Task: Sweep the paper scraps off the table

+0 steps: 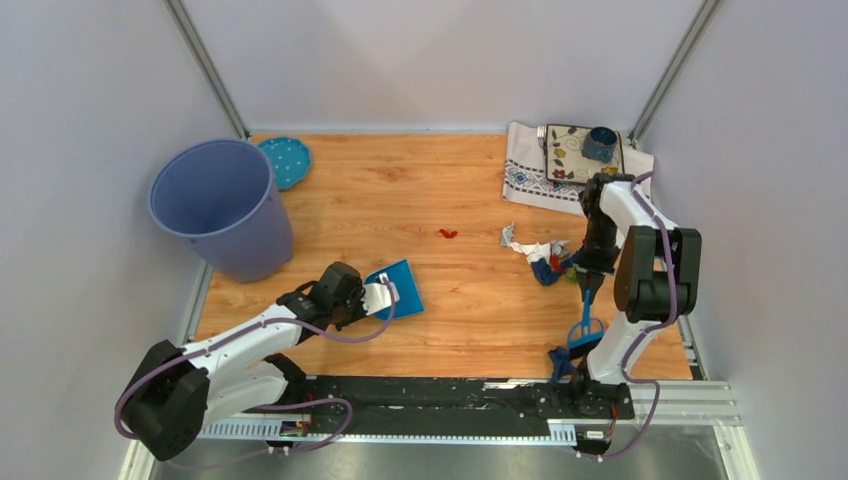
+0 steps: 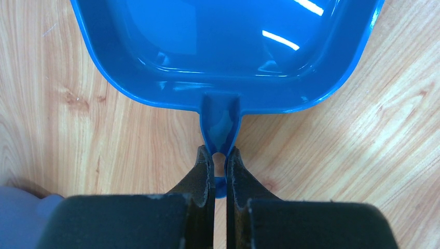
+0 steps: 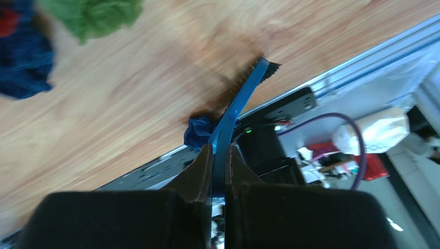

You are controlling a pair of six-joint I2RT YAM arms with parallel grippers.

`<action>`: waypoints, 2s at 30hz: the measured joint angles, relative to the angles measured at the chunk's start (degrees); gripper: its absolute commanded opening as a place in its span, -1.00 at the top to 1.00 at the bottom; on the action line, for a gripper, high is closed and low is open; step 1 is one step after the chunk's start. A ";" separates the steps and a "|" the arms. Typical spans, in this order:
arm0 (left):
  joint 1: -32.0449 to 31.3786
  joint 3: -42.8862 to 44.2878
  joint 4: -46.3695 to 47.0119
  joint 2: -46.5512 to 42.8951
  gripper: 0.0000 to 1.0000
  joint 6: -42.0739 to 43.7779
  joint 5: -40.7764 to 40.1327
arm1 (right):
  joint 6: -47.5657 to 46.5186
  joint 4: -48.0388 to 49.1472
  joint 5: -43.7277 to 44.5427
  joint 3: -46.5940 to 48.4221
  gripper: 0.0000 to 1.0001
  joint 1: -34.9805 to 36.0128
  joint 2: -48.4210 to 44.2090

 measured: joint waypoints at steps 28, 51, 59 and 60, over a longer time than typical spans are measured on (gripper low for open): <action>0.00 -0.48 0.00 -0.90 1.00 0.24 1.25 | 11.54 5.92 -14.32 7.06 1.00 18.97 -21.33; 0.00 -0.90 0.42 -1.40 1.00 0.24 4.00 | 2.99 5.84 1.49 -6.40 1.00 13.55 -31.34; 0.00 -0.63 1.18 -0.50 1.00 0.42 4.39 | 1.46 6.16 -3.19 -7.56 1.00 23.89 -20.63; 0.00 -0.63 1.22 -0.50 1.00 0.44 4.42 | 1.29 5.88 -4.72 -7.50 1.00 25.70 -18.80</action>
